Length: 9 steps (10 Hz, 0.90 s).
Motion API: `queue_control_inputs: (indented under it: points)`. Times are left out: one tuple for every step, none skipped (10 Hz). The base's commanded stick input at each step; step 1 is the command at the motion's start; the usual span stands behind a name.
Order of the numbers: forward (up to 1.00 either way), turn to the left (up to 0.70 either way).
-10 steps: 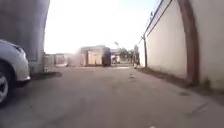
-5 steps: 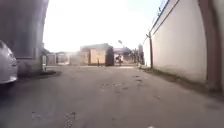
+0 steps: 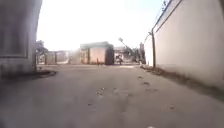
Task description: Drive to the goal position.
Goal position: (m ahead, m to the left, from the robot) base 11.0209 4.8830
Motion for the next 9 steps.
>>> queue_control_inputs:
  points:
    - [1.0,0.0]
    - [1.0,0.0]
    - [1.0,0.0]
    - [1.0,0.0]
    - [1.0,0.0]
    - [1.0,0.0]
    - [1.0,0.0]
    - [1.0,0.0]
    - [1.0,0.0]
